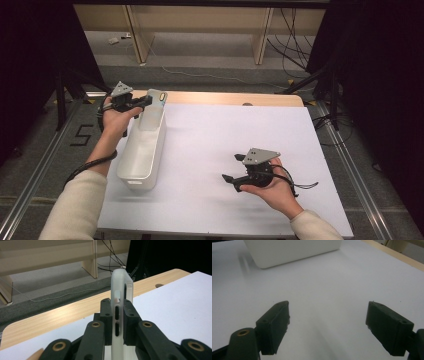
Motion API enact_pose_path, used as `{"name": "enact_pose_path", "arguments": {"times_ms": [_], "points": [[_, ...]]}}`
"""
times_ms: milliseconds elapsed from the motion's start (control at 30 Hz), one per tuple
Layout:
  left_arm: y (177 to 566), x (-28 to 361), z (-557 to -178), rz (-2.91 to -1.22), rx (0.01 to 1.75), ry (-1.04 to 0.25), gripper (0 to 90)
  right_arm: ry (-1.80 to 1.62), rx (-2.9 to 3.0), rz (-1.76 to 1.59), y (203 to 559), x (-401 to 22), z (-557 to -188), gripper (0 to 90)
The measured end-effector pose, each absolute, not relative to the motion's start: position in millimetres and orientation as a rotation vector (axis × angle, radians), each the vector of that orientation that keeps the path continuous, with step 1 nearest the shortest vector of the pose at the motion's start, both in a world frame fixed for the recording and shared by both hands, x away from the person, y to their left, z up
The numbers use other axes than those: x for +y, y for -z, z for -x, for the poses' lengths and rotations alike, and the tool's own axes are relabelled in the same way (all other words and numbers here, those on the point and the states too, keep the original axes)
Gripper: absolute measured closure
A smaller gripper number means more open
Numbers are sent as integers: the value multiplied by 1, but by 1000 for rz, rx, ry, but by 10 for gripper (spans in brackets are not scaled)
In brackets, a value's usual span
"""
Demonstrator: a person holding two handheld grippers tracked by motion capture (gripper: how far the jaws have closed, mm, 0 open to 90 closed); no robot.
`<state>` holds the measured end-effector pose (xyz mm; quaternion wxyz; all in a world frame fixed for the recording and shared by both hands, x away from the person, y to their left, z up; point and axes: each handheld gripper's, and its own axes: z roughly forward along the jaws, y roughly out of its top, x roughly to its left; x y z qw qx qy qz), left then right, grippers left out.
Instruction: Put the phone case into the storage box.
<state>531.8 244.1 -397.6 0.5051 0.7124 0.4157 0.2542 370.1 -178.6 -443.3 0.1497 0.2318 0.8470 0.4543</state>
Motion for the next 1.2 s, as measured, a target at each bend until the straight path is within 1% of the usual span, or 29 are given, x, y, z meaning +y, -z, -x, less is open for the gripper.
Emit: {"name": "enact_pose_path", "arguments": {"times_ms": [1200], "points": [[406, 248, -536, -1749, 1025, -626, 809, -1305, 2437, -665, 443, -179, -370, 205]]}}
